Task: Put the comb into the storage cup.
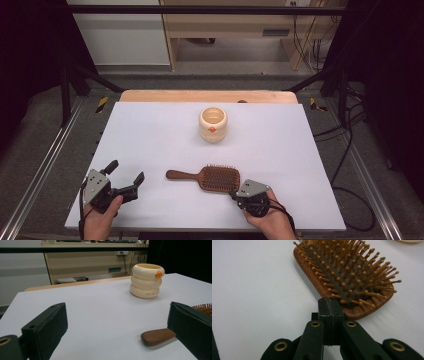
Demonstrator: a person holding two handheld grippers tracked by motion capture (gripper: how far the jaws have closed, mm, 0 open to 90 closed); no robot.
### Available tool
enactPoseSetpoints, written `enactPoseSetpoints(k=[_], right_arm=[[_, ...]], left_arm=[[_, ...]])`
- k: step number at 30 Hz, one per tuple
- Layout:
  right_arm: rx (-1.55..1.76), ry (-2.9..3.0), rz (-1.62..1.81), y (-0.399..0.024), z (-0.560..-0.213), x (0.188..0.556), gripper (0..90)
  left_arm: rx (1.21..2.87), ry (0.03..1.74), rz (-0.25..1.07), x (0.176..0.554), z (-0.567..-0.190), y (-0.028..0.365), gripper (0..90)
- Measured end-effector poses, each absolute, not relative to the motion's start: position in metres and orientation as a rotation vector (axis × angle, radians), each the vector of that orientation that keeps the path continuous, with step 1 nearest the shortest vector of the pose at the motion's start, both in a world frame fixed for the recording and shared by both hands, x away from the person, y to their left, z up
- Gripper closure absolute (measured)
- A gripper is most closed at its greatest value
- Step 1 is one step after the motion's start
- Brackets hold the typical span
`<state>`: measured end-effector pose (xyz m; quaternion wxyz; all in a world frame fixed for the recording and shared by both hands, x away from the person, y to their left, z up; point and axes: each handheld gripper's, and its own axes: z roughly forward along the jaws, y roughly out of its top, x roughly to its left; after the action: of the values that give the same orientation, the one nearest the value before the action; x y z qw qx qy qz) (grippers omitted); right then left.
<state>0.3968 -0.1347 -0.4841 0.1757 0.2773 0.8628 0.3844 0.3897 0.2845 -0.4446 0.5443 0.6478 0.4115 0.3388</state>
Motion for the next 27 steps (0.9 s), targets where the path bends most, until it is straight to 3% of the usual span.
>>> enactPoseSetpoints(k=[27], right_arm=[[0.842, 2.403, 1.05, -0.1439, -0.4844, 0.406, 90.0]], left_arm=[[1.545, 0.987, 0.8, 0.3906, -0.4455, 0.2847, 3.1]])
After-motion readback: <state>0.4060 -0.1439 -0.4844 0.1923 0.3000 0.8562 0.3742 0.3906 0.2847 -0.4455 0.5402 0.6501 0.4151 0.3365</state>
